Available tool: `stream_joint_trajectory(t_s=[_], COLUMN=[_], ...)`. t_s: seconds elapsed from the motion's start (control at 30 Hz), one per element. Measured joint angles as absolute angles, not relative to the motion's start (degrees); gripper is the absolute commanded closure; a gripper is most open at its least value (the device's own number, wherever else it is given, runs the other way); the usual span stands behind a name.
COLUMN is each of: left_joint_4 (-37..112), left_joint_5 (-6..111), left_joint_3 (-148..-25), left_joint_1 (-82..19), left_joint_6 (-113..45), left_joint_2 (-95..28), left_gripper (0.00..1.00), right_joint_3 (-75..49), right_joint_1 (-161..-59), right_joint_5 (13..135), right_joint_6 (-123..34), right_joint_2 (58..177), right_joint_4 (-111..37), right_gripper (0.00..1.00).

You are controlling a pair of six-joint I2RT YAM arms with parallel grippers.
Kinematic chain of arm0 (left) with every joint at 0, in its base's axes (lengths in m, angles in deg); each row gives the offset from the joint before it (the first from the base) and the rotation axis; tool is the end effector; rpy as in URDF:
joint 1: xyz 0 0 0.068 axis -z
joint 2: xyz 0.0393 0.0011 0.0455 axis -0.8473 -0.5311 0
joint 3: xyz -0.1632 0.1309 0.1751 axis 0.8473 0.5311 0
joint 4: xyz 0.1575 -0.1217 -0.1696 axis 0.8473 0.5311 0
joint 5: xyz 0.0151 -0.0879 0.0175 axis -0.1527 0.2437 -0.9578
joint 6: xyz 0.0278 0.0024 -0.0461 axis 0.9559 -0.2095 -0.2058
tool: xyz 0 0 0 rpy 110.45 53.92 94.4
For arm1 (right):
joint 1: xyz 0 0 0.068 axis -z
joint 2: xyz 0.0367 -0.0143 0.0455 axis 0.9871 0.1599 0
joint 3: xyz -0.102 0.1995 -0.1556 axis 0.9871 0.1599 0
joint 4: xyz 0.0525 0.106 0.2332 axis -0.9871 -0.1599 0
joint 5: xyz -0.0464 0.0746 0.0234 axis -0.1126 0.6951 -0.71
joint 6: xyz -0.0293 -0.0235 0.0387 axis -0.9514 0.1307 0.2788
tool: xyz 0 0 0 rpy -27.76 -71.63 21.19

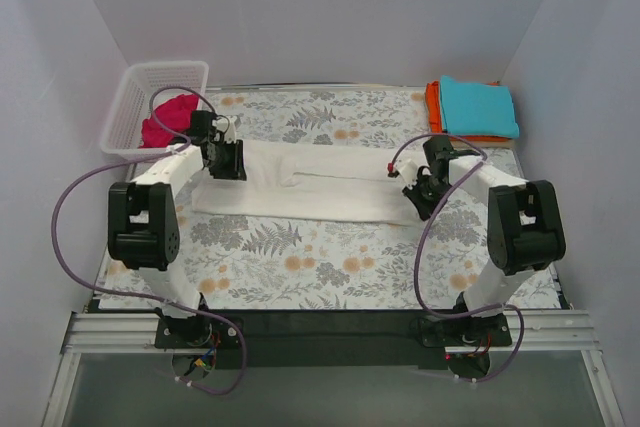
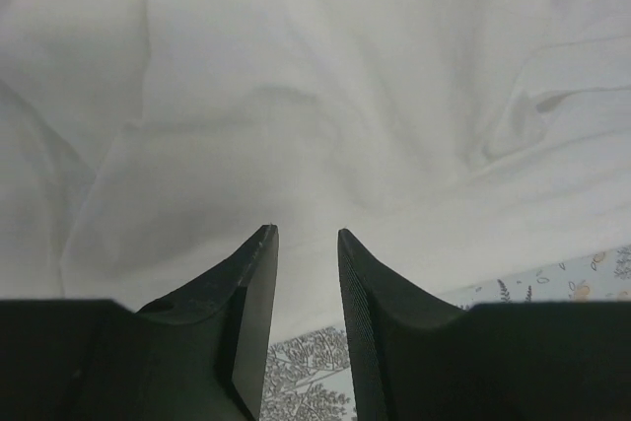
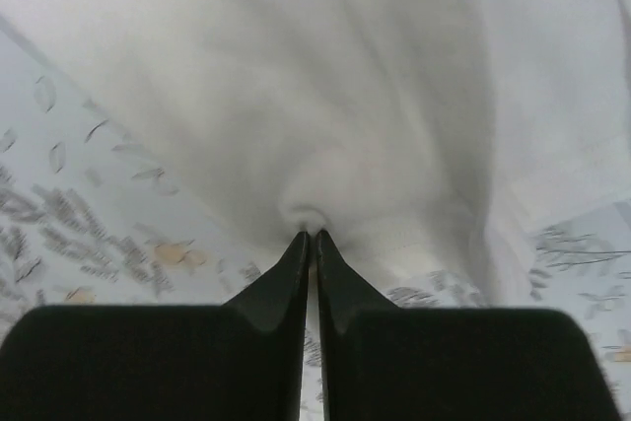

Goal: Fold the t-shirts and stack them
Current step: Fold the tshirt

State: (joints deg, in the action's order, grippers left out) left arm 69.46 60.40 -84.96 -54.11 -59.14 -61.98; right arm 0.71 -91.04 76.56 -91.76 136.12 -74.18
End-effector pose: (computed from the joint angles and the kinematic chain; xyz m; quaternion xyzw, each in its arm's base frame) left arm 0.3671 -0.0343 0.1904 -0.2413 0.9330 -0.2071 0.1683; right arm 0.3161 0.0634 0.1635 -0.4343 0.8882 0.0501 0.1414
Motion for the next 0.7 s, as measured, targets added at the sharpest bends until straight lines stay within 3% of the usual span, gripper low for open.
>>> stream_joint_trajectory(t_s=[0.17, 0.27, 0.33, 0.5, 0.7], left_joint_4=[70.33, 70.33, 70.38, 70.14, 69.39], left_joint_5=[60.44, 60.16, 59.83, 57.78, 55.57], left_joint_3=[-80.87, -80.06, -79.80, -79.80, -83.36], left_joint_1=[-54.11, -54.11, -54.09, -53.61, -53.45], left_joint_6=[-60.08, -60.96, -61.50, -62.97, -64.02], left_joint_2=[-51.99, -51.18, -52.63, -59.03, -65.30], left_gripper=[0.71, 0.73, 0.74, 0.75, 0.75], right_joint_3=[7.29, 6.09, 2.92, -6.77, -10.02], right_joint_1=[-93.38, -93.51, -93.53, -93.20, -93.18], right_joint_5=[79.97, 83.27, 84.02, 83.08, 79.19], right_joint_6=[-95.06, -97.16, -97.38, -94.82, -91.74], right_joint_2=[129.65, 127.81, 127.24, 132.14, 143.75], right_joint_4=[-84.01, -91.53, -93.52, -89.89, -84.06], right_gripper=[0.87, 0.83, 0.86, 0.87, 0.91])
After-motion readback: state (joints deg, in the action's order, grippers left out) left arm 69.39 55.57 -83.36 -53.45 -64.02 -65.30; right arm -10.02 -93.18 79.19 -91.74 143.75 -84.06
